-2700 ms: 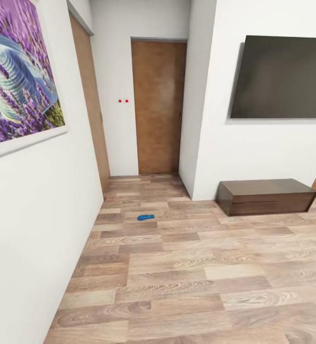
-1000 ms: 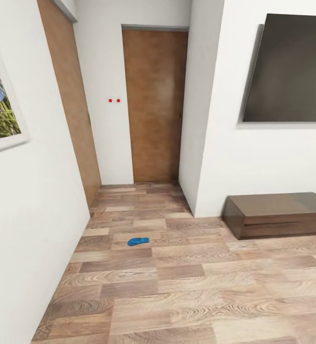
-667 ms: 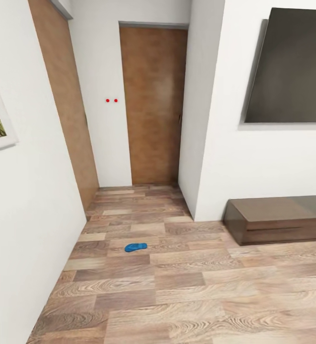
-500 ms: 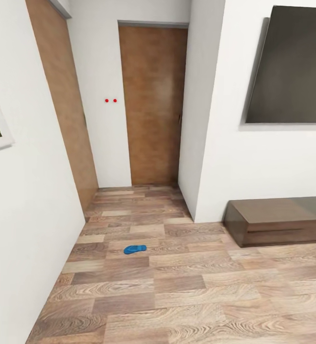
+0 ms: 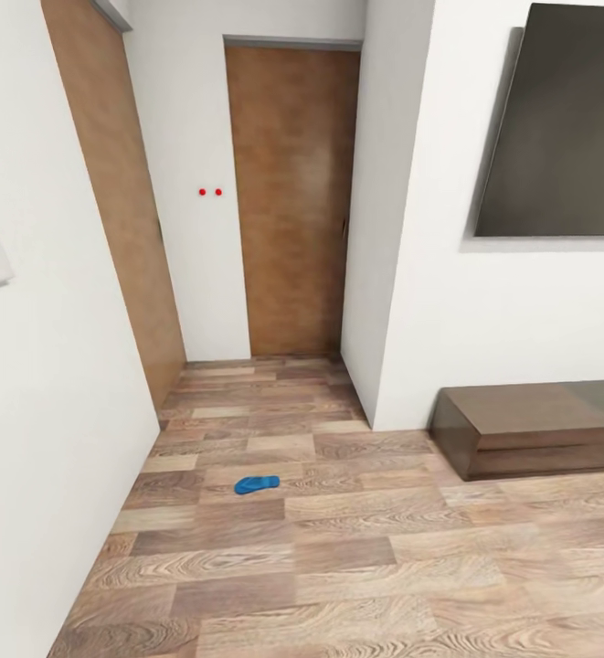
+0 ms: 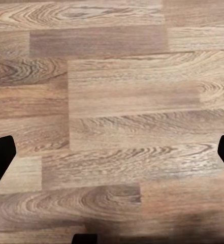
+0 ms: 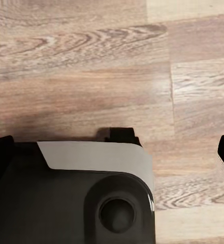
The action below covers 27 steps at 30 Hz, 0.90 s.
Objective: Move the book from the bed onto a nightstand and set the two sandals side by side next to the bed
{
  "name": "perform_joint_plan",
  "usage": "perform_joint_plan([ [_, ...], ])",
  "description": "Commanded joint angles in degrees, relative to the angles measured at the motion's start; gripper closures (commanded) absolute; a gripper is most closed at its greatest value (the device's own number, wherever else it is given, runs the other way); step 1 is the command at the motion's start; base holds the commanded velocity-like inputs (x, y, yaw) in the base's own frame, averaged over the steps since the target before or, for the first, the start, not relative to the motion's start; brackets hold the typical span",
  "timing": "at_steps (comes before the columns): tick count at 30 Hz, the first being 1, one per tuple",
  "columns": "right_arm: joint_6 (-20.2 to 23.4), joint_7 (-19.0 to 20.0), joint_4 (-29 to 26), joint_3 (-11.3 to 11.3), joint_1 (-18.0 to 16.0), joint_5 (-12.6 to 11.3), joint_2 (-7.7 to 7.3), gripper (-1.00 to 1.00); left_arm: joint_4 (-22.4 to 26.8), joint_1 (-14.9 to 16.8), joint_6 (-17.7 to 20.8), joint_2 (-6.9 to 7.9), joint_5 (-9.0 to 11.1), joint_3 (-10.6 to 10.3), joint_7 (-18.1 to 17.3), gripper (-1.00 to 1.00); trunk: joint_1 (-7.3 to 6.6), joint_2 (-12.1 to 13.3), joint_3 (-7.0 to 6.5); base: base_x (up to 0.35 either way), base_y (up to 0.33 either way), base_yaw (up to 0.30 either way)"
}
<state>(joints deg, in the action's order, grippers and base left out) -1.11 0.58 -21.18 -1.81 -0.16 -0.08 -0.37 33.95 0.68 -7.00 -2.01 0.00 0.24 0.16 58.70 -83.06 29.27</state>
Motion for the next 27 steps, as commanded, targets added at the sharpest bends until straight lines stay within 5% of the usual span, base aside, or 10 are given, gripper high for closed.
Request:
perform_joint_plan([
  [1,-0.1,0.1,0.0,-0.2,0.0,0.0,0.02,-1.00,0.0,0.0,-0.2,-0.01,0.0,0.0,0.0,-1.00,0.03,0.0,0.05,0.298,0.000,0.000],
  [27,-0.1,0.0,0.0,-0.2,0.0,0.0,0.02,-1.00,0.0,0.0,-0.2,-0.02,0.0,0.0,0.0,-1.00,0.03,0.0,0.05,0.319,-0.003,0.000],
])
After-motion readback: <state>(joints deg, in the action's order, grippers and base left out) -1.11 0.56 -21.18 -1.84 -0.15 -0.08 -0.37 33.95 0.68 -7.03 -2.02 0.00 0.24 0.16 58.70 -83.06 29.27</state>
